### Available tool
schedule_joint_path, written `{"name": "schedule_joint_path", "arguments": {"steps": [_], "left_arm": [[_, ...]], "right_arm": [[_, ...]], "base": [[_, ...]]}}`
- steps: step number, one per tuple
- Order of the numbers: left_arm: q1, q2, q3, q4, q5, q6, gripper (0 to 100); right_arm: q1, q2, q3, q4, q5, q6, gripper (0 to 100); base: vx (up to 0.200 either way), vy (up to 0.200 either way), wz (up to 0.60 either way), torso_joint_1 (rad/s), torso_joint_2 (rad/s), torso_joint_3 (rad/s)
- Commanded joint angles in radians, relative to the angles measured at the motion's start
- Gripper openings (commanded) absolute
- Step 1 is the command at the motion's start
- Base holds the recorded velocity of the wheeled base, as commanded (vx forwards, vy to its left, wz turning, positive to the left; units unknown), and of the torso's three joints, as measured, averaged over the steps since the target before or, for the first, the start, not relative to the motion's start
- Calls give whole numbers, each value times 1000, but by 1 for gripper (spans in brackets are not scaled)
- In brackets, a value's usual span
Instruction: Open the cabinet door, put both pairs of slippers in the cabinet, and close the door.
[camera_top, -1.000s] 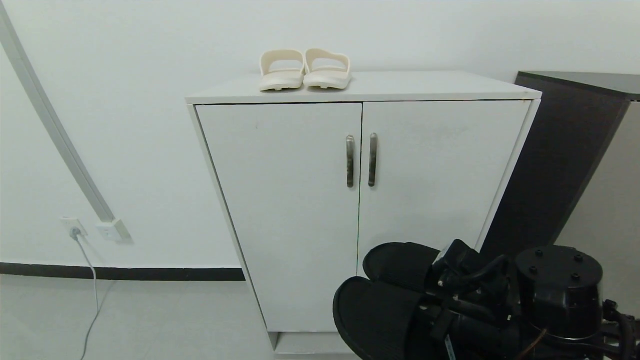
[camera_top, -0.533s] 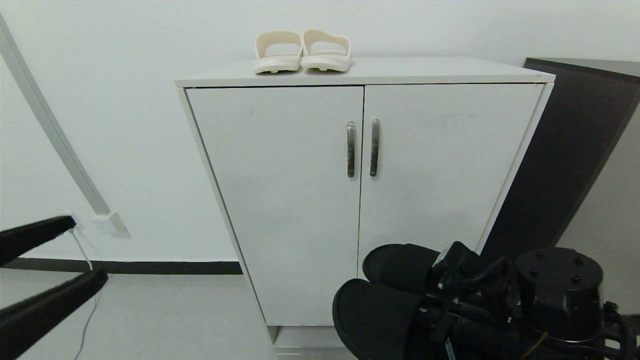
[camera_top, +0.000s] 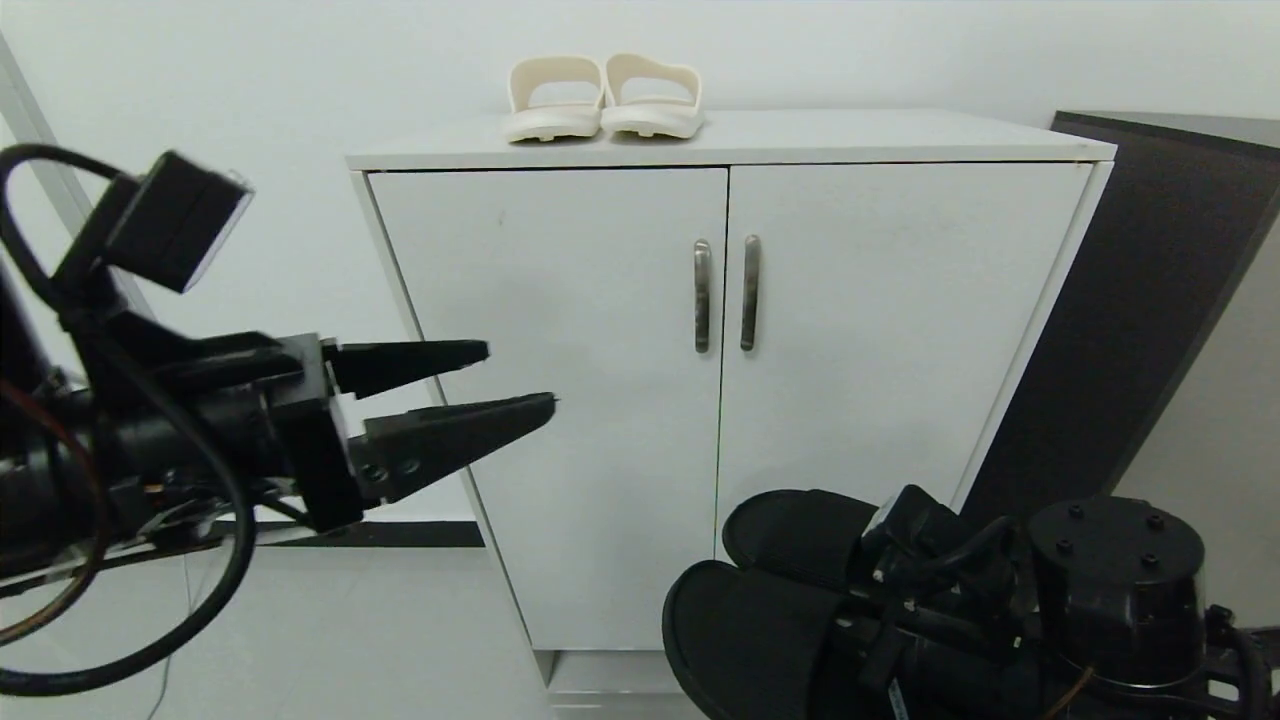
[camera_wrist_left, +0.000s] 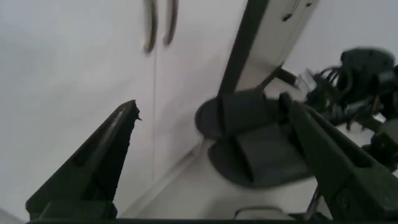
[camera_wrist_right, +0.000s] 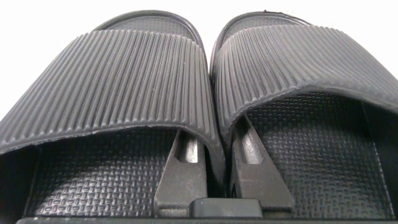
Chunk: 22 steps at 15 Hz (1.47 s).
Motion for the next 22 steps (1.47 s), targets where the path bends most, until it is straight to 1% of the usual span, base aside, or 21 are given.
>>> {"name": "schedule_joint_path", "arguments": {"steps": [1, 2, 3, 4, 5, 6, 7, 8, 9, 10, 11, 12, 14, 16, 18, 19, 20, 22], "left_arm": [[-111, 204, -119, -50, 23, -5, 100], [-131, 261, -159, -66, 21, -6, 100], [-141, 322, -208, -80, 18, -8, 100], [-147, 351, -236, -83, 16, -14, 100], [-164, 416, -317, -86, 15, -63, 100], [-167, 451, -377, -86, -14, -118, 100], [-165, 480, -430, -86, -68, -158, 100], [-150, 506, -481, -84, -114, -207, 100], [-134, 531, -522, -84, -148, -260, 100], [-134, 534, -529, -84, -151, -266, 100], [-130, 571, -570, -86, -174, -319, 100], [-131, 600, -590, -87, -163, -321, 100], [-133, 627, -619, -87, -122, -322, 100], [-133, 663, -668, -83, -53, -322, 100], [-133, 673, -679, -78, 12, -322, 100], [-133, 673, -679, -77, 16, -322, 100], [-133, 681, -677, -77, 47, -322, 100], [-133, 686, -679, -77, 56, -322, 100]], "right_arm": [[2, 4, 1, 0, -1, -1, 0], [2, 4, 1, 0, -1, -1, 0], [4, 1, 2, 0, -1, -1, 0], [5, -1, 4, 0, -1, -1, 0], [5, 2, 7, 0, -1, -1, 0], [9, 7, 7, 0, 1, -1, 0], [10, 13, 7, 0, 1, -1, 0], [10, 16, 7, 0, 1, -1, 0], [10, 16, 7, 0, 1, -1, 0], [10, 16, 7, 0, 1, -1, 0], [13, 18, 7, 0, 1, -1, 0], [16, 21, 7, 0, 1, -1, 0], [16, 25, 8, 0, 1, -1, 0], [16, 27, 7, 0, 1, -1, 0], [16, 27, 8, 0, 1, -1, 0], [16, 27, 7, 0, 1, -1, 0], [16, 28, 7, 0, 1, -1, 0], [18, 32, 7, 0, 1, -1, 0]], "base": [[0, 0, 0, 0, 0, 0], [0, 0, 0, 0, 0, 0], [0, 0, 0, 0, 0, 0], [0, 0, 0, 0, 0, 0], [0, 0, 0, 0, 0, 0], [0, 0, 0, 0, 0, 0], [0, 0, 0, 0, 0, 0], [0, 0, 0, 0, 0, 0], [0, 0, 0, 0, 0, 0], [0, 0, 0, 0, 0, 0], [0, 0, 0, 0, 0, 0], [0, 0, 0, 0, 0, 0], [0, 0, 0, 0, 0, 0], [0, 0, 0, 0, 0, 0], [0, 0, 0, 0, 0, 0], [0, 0, 0, 0, 0, 0], [0, 0, 0, 0, 0, 0], [0, 0, 0, 0, 0, 0]]}}
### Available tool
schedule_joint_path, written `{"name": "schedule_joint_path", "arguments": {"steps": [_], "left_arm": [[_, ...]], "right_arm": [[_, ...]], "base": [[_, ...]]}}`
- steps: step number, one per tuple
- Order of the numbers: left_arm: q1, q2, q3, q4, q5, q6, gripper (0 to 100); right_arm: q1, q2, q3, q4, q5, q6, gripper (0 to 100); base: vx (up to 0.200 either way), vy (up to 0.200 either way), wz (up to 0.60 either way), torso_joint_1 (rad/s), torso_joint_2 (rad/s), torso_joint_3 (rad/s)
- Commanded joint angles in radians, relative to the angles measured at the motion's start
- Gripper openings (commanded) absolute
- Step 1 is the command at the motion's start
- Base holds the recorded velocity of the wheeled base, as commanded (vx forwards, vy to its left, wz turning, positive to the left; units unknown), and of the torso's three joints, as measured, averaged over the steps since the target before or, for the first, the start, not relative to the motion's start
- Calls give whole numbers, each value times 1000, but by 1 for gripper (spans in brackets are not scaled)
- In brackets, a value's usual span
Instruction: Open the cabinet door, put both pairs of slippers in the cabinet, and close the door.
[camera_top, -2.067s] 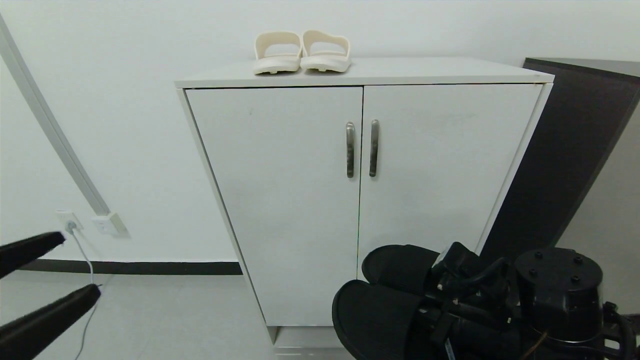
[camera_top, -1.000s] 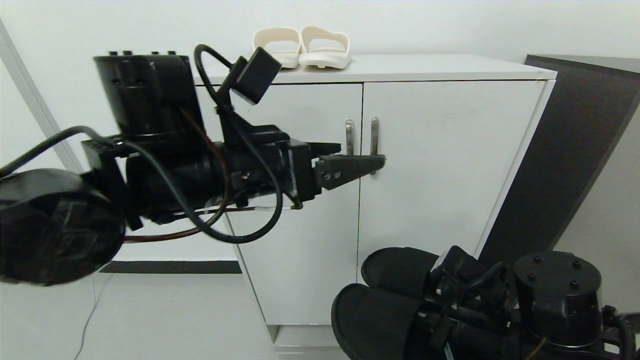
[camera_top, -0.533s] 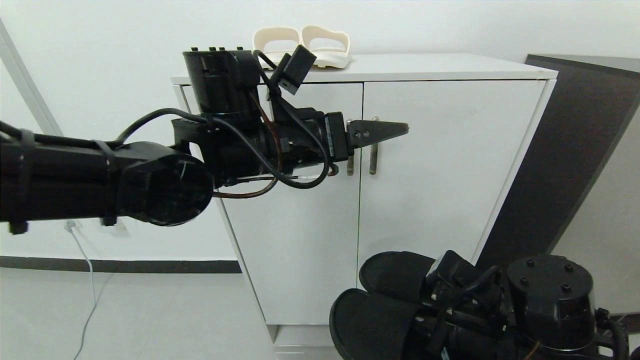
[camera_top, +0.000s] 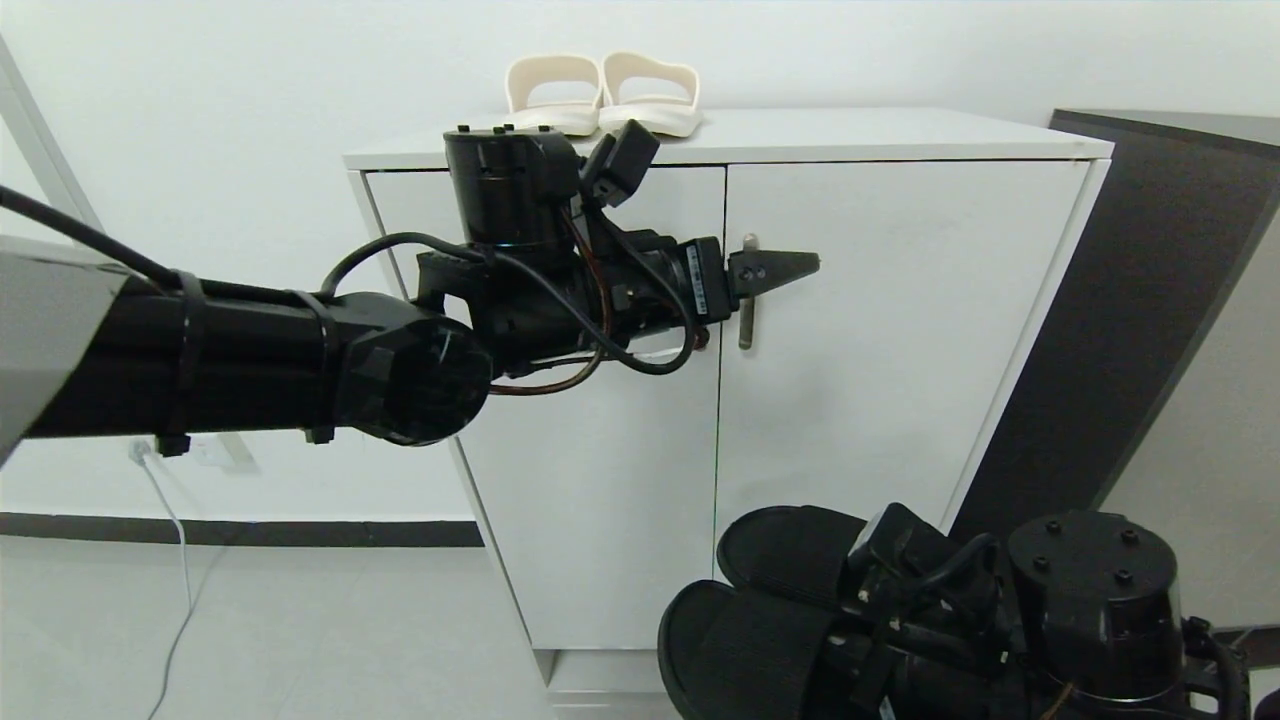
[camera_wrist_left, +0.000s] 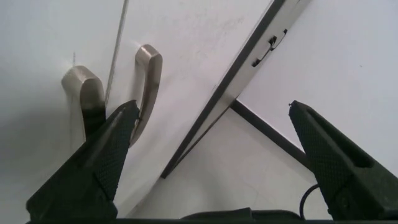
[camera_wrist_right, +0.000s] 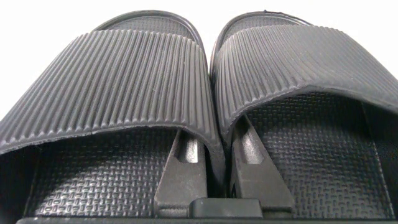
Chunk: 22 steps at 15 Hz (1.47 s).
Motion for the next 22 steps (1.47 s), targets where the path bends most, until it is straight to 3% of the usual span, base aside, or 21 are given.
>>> {"name": "schedule_joint_path", "arguments": {"steps": [1, 9, 10, 18, 22], "left_arm": [[-1, 15, -10, 0, 6, 0, 100], [-19, 88, -77, 0, 6, 0, 100], [-19, 87, -77, 0, 6, 0, 0], [-21, 7, 44, -17, 9, 9, 0], [-48, -85, 157, -27, 9, 41, 0]], "right_arm": [[0, 6, 0, 0, 0, -1, 0], [6, 18, 1, -2, 2, -1, 0], [9, 18, 1, -2, 2, -1, 0], [26, 19, 81, -95, 74, -39, 0], [29, 13, 113, -117, 140, -54, 0]], "base": [[0, 0, 0, 0, 0, 0], [0, 0, 0, 0, 0, 0], [0, 0, 0, 0, 0, 0], [0, 0, 0, 0, 0, 0], [0, 0, 0, 0, 0, 0]]}}
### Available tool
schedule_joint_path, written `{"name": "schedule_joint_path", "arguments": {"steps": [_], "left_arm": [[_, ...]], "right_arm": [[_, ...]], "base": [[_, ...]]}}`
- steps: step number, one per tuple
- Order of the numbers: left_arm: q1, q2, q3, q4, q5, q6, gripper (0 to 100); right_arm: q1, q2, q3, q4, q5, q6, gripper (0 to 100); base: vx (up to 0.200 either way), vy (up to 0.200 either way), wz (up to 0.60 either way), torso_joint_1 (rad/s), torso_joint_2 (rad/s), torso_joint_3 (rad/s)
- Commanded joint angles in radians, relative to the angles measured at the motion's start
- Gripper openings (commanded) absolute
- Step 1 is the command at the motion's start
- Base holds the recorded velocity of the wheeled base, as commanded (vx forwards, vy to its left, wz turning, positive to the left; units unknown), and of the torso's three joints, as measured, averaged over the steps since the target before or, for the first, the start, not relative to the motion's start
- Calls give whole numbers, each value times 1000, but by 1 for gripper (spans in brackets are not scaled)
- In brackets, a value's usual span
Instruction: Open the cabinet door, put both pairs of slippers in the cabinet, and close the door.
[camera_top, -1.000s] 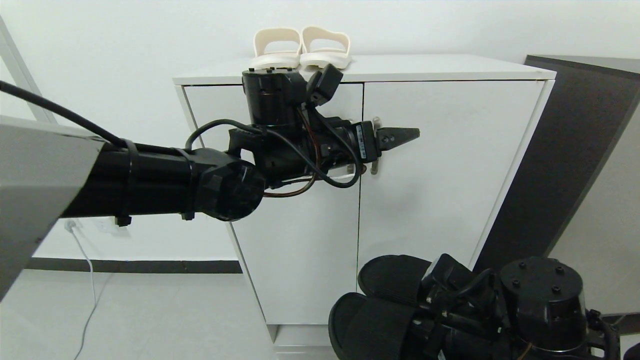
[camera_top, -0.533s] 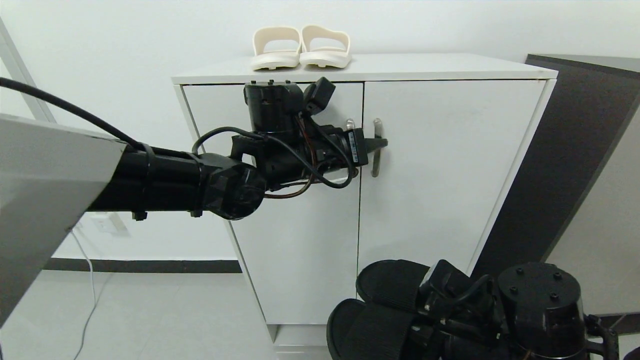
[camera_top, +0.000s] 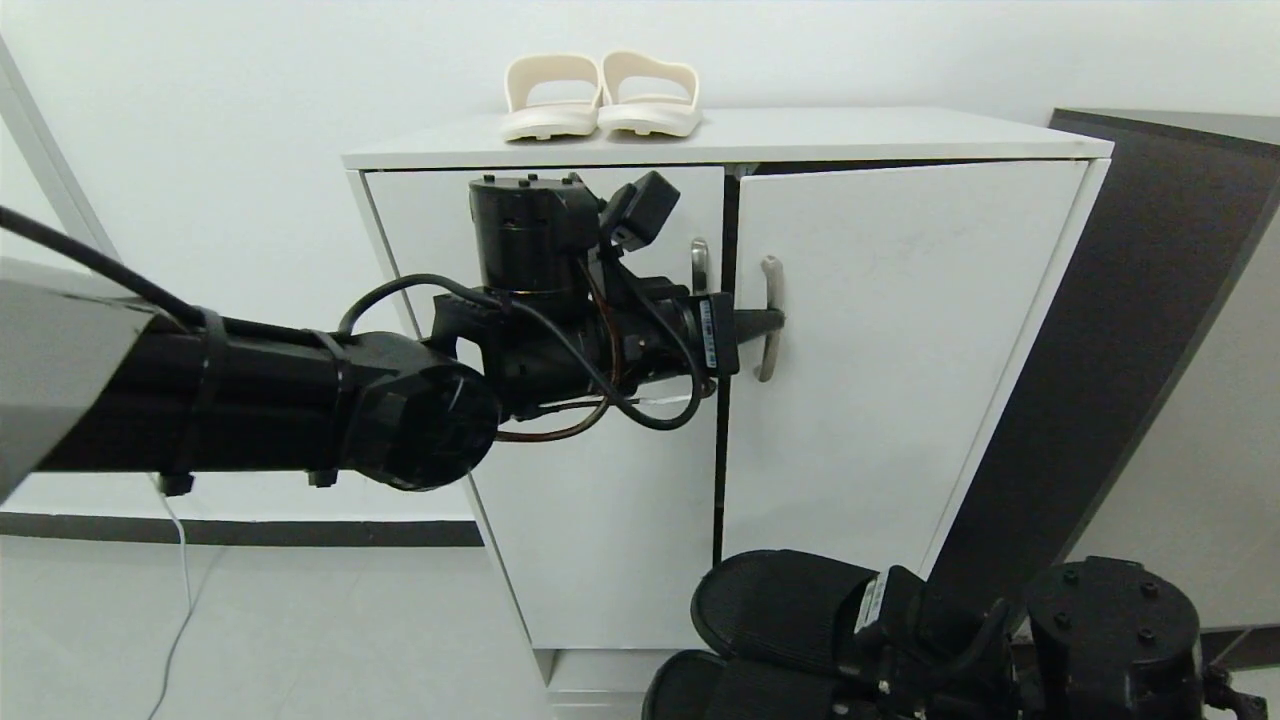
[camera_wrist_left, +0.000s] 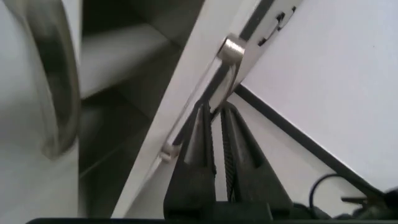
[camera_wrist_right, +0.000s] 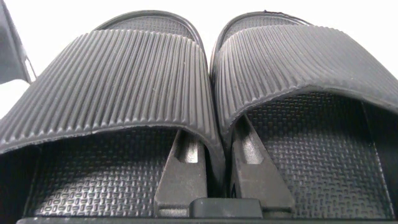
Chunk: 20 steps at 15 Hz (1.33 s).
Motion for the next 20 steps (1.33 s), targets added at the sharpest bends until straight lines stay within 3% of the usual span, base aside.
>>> {"name": "schedule_joint_path", "arguments": {"steps": [1, 6, 10, 13, 20], "left_arm": [[-13, -71, 46, -2, 0, 3, 0], [-31, -167, 138, -4, 36, 18, 0], [42, -152, 130, -25, 36, -2, 0], [61, -87, 82, -71, 35, -31, 0], [59, 98, -120, -91, 87, -35, 0]], "right_arm": [[1, -3, 7, -2, 2, -4, 0], [1, -1, 11, -2, 2, -12, 0], [7, -1, 11, -2, 1, -14, 0], [14, -1, 11, -2, 1, -14, 0], [34, 2, 22, -1, -1, -14, 0]], "base": [[0, 0, 0, 0, 0, 0], [0, 0, 0, 0, 0, 0], [0, 0, 0, 0, 0, 0], [0, 0, 0, 0, 0, 0], [0, 0, 0, 0, 0, 0]]}}
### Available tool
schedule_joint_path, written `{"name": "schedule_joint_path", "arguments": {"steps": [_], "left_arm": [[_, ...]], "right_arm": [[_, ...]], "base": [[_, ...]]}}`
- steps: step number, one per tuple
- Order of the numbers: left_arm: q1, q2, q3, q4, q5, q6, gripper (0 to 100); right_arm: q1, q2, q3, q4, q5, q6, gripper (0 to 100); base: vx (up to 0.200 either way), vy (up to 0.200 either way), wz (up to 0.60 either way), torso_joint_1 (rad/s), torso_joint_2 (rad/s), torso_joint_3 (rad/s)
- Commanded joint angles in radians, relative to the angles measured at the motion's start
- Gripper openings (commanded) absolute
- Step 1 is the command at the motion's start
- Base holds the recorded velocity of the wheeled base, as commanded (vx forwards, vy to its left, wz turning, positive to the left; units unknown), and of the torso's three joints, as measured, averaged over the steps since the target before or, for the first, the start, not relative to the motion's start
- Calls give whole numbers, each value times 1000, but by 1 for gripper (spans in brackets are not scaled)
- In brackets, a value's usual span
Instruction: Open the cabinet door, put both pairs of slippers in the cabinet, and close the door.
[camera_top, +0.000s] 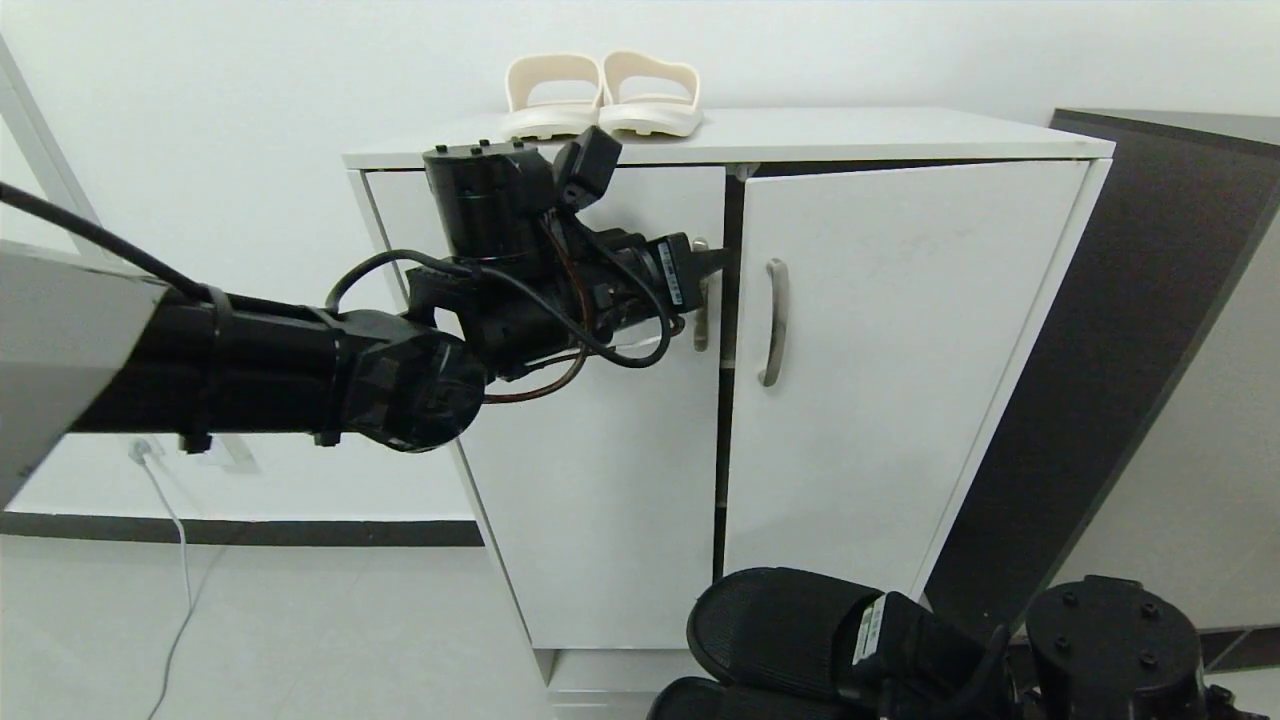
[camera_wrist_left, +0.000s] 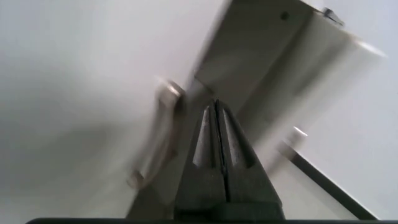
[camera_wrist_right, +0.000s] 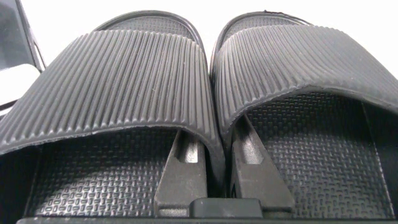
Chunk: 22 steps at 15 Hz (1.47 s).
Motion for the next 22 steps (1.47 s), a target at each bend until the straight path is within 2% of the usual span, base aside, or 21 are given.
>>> {"name": "schedule_joint_path", "arguments": {"steps": [1, 5, 7, 12, 17, 19, 21, 22], "left_arm": [[-5, 57, -37, 1, 2, -2, 0], [-33, 43, -16, -6, 3, -9, 0], [-39, 2, 30, -9, 2, -42, 0], [-125, -61, 155, -89, -4, -39, 0], [-123, -80, 196, -108, 3, -32, 0], [-108, -144, 277, -115, 3, -29, 0], [-65, -273, 425, -115, 3, -28, 0], [-20, -362, 537, -115, 3, -20, 0]], "right_arm": [[7, 2, 3, 0, 0, -1, 0], [13, -1, 7, 0, -2, -1, 0], [15, -3, 7, 0, -5, -1, 0], [32, -3, 7, 0, -5, -2, 0], [24, -1, 7, -2, -6, 1, 0], [10, -1, 4, -2, -6, 1, 0], [-10, 2, -5, -3, -6, 1, 0], [-17, 3, -19, -3, -6, 2, 0]], "base": [[0, 0, 0, 0, 0, 0], [-50, 0, 0, 1, 1, 2], [-200, 0, 0, -2, 2, 0], [-200, 0, 0, 3, 0, 3], [-160, 0, 0, 1, 4, 3], [0, 0, 0, 0, 0, 0], [0, 0, 0, 0, 0, 0], [0, 0, 0, 0, 0, 0]]}}
